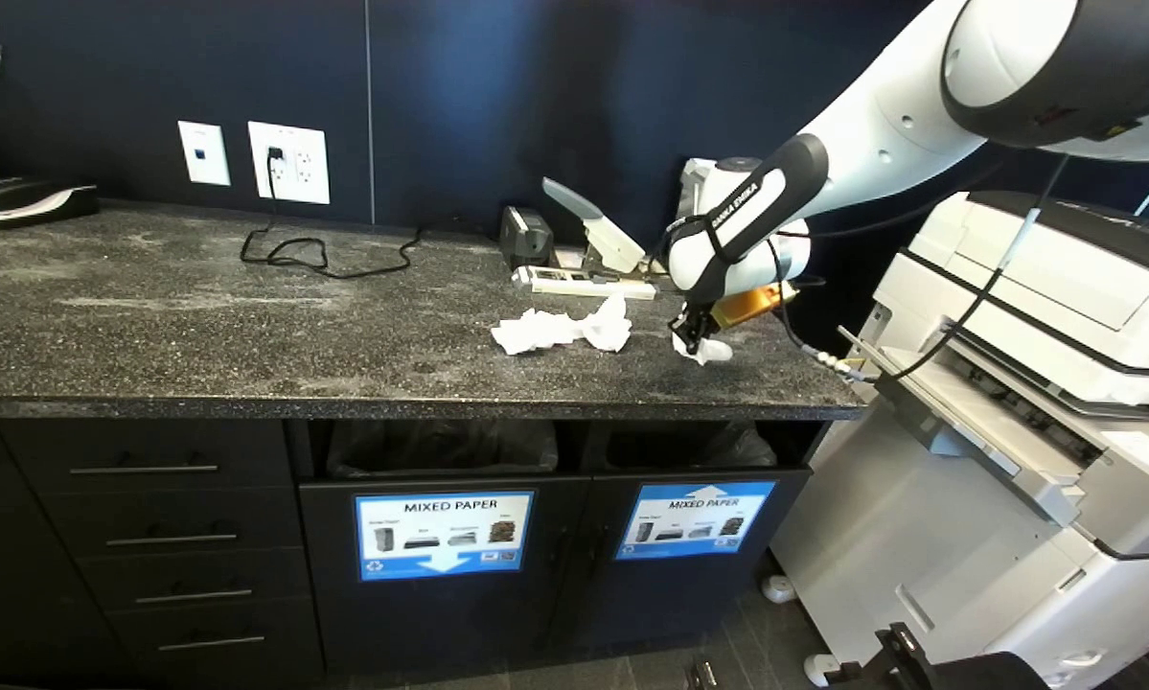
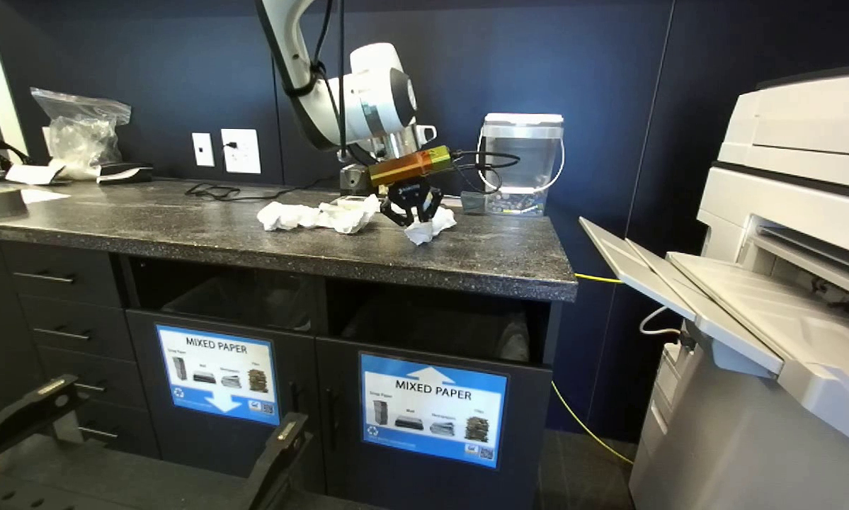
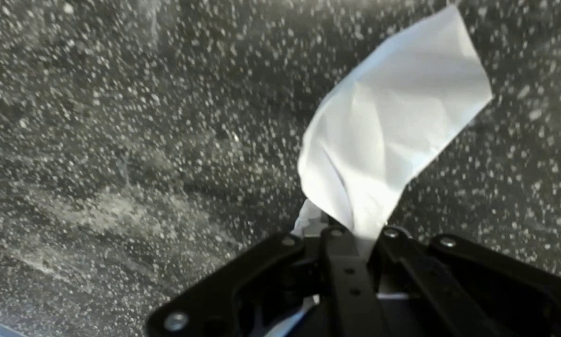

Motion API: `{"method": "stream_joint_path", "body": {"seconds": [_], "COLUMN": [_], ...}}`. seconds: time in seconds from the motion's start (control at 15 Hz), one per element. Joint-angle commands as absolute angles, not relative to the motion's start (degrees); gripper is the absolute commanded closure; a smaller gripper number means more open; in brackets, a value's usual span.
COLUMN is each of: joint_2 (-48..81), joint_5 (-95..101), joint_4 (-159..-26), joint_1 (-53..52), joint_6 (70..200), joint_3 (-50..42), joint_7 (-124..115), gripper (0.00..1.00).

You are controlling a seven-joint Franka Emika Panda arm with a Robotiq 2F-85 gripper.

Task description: Place the papers on the counter inside the bin on the right

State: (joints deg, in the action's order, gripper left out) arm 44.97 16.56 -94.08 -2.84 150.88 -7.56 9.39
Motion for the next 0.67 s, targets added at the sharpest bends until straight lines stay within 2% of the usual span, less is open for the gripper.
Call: {"method": "stream_joint_path", "body": {"seconds": [0.0,0.6], "joint_2": [37.6,22.3], "joint_5": [20.1,19.8], "joint_4": [-106.6,-132.2], "joint_1": [-3.9,-0.4], "joint_6": [151.2,156.8], "joint_3": [-9.6,-7.0], "joint_7": [7.4,9.6], "gripper": [0.93,0.92]}}
